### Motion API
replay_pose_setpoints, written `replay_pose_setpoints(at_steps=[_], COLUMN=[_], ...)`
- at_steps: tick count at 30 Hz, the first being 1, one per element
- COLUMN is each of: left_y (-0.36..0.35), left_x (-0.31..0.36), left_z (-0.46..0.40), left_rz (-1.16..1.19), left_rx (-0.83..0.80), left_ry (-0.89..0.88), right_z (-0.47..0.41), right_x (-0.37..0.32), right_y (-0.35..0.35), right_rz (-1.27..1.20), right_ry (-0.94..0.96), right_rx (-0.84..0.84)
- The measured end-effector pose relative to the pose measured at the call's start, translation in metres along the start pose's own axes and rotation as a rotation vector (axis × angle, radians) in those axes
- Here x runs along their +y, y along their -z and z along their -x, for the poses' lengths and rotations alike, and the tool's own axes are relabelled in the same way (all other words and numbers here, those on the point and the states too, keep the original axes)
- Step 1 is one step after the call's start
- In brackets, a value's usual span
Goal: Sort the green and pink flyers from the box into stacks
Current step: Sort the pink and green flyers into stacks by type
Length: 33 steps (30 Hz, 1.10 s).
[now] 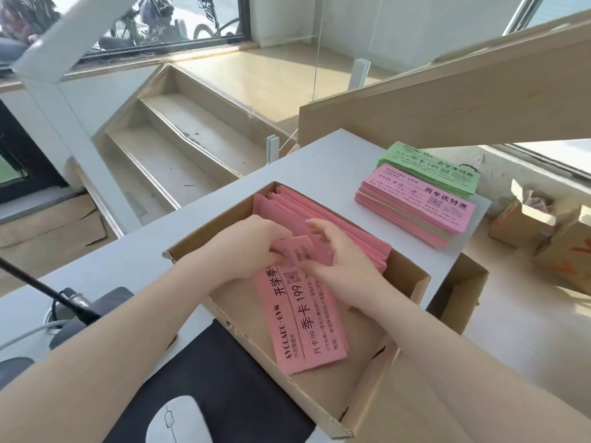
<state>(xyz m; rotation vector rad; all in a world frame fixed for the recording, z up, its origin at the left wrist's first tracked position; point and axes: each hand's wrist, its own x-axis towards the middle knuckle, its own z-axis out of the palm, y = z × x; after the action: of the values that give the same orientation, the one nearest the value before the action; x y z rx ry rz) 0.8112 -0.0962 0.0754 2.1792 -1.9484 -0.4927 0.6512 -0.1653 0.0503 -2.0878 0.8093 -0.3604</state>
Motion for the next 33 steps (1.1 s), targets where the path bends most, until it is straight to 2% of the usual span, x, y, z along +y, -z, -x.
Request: replay_pose_setpoints(at_steps=[2, 4, 6, 8, 10, 12, 14, 15, 16, 18, 20, 24, 26, 29, 33], left_y=[0.007, 0.009, 0.008, 0.007, 0.001, -0.008, -0.014, -0.016, -0.017, -0.018, -0.019, -0.021, -0.021, -0.02, -0.014], left_x=[0.011, 0.018, 0.019, 0.016, 0.011, 0.009, 0.008, 0.006, 0.003, -0.003, -0.009, -0.014, -0.015, -0.015, -0.011], left_z=[0.003, 0.008, 0.012, 0.015, 0.019, 0.023, 0.027, 0.028, 0.028, 0.027, 0.026, 0.027, 0.03, 0.039, 0.055], left_rz=[-0.039, 0.021, 0.239, 0.544, 0.688, 0.624, 0.586, 0.564, 0.525, 0.428, 0.422, 0.499, 0.562, 0.642, 0.679], left_rx=[0.074, 0.17, 0.331, 0.41, 0.337, 0.244, 0.227, 0.236, 0.257, 0.316, 0.352, 0.387, 0.436, 0.507, 0.611], left_ry=[-0.047, -0.07, -0.043, 0.046, 0.11, 0.118, 0.127, 0.146, 0.173, 0.251, 0.365, 0.523, 0.547, 0.574, 0.635], right_z=[-0.001, 0.0, 0.003, 0.009, 0.016, 0.02, 0.023, 0.024, 0.025, 0.024, 0.022, 0.02, 0.02, 0.021, 0.032], right_x=[-0.008, -0.014, -0.014, -0.012, -0.006, 0.001, 0.007, 0.01, 0.012, 0.02, 0.027, 0.035, 0.035, 0.028, 0.022], right_y=[0.013, 0.024, 0.032, 0.037, 0.036, 0.031, 0.025, 0.022, 0.02, 0.02, 0.024, 0.018, 0.012, 0.005, -0.016], right_rz=[-0.02, -0.012, -0.057, -0.27, -0.626, -0.9, -1.056, -1.044, -0.907, -0.332, 0.171, 0.713, 0.785, 0.768, 0.847], right_ry=[0.078, 0.115, 0.114, 0.074, -0.001, -0.079, -0.138, -0.167, -0.188, -0.167, -0.047, 0.012, 0.022, 0.086, 0.153], right_rx=[-0.003, 0.026, 0.114, 0.22, 0.304, 0.368, 0.377, 0.364, 0.354, 0.378, 0.375, 0.123, 0.087, 0.044, -0.287])
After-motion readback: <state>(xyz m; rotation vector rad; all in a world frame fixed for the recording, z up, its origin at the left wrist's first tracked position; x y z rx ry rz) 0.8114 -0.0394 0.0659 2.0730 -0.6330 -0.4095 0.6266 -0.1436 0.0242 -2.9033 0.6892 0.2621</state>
